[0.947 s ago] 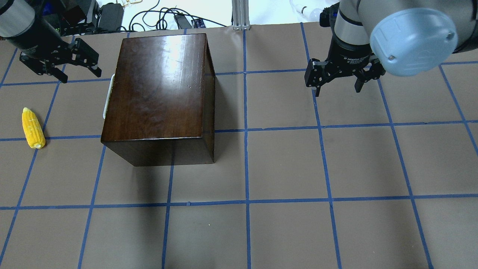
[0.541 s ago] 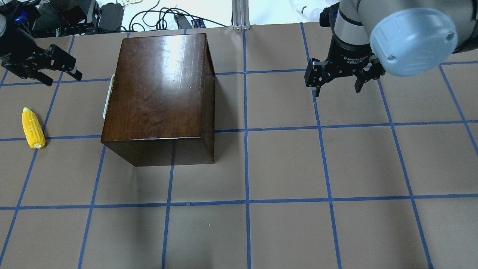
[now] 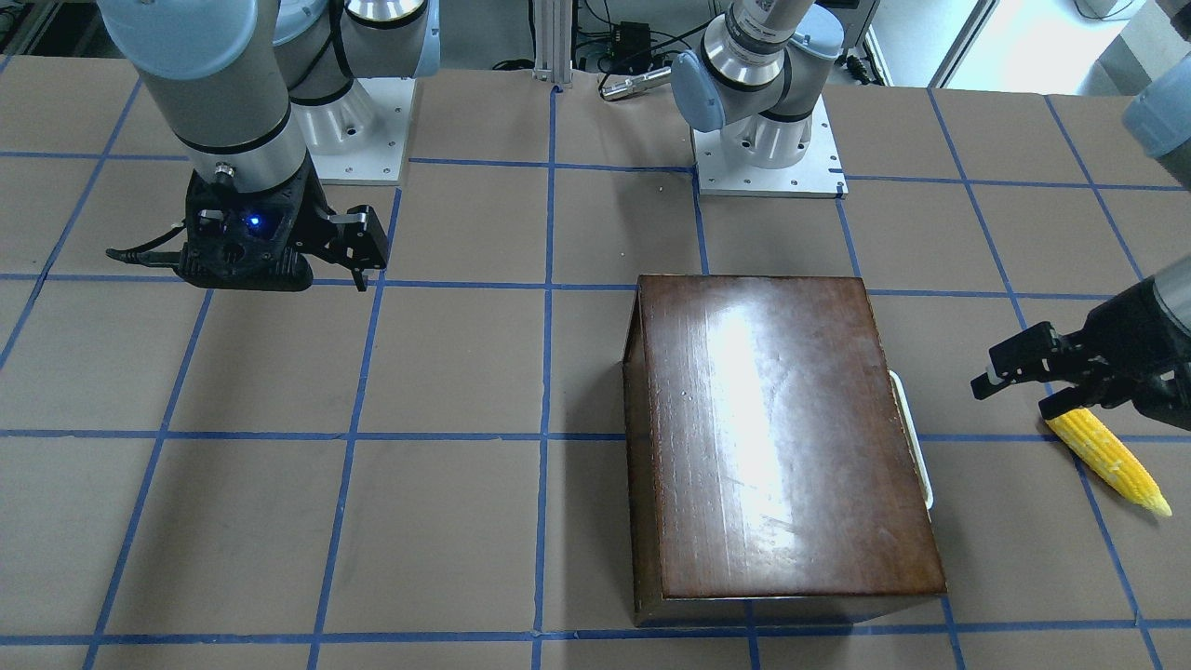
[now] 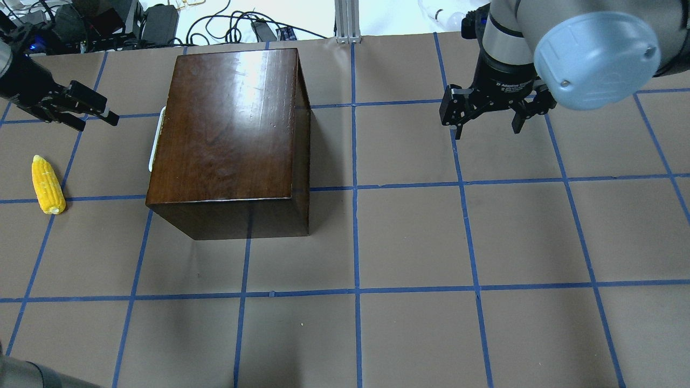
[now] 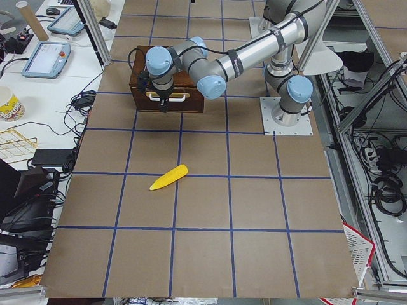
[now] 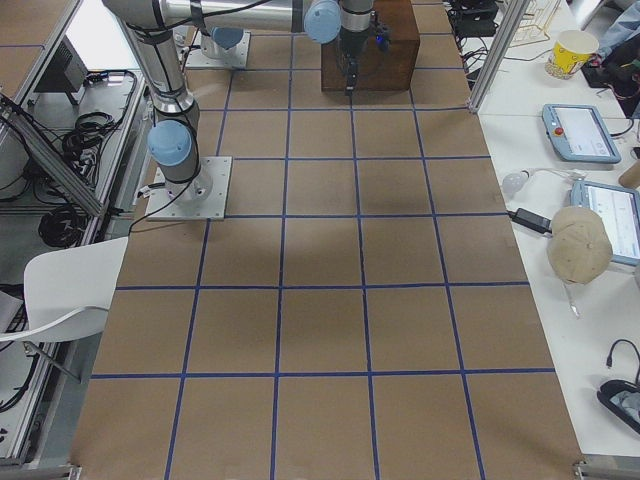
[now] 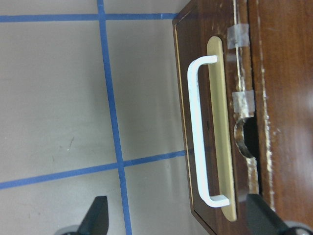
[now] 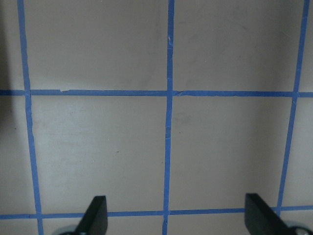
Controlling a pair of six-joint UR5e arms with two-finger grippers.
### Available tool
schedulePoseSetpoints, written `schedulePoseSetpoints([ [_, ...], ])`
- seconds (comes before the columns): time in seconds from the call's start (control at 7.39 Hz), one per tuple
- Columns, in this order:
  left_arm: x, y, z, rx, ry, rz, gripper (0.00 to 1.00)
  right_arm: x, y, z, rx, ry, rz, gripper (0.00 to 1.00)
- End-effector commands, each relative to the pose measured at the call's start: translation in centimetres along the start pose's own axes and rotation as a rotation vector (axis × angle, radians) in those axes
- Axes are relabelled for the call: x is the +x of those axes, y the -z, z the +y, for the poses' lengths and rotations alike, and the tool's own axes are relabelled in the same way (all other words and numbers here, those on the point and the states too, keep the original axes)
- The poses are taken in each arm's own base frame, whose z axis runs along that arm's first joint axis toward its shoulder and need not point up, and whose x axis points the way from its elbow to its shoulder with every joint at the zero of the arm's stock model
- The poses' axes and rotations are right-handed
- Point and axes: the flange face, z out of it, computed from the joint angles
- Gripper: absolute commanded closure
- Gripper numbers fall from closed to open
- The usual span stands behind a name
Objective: Open drawer and put corn inside
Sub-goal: 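Move the left gripper off the cabinet top toward the drawer handle side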
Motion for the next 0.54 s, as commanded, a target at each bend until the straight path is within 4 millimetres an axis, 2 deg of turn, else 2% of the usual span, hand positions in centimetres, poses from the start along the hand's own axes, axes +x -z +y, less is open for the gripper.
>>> schedulePoseSetpoints([
  [0.0,-0.7,-2.4,-0.6,0.012,0.002,0.065,0.00,0.0,0.0,0.0,0.001,0.000,0.000,0.00],
  [0.14,-1.2,-4.4,-0.3,-0.008,0.011,0.082,0.00,0.0,0.0,0.0,0.000,0.000,0.000,0.00],
  [0.41,-1.7,-6.5,-0.3,-0.032,0.020,0.103,0.00,0.0,0.0,0.0,0.000,0.000,0.000,0.00],
])
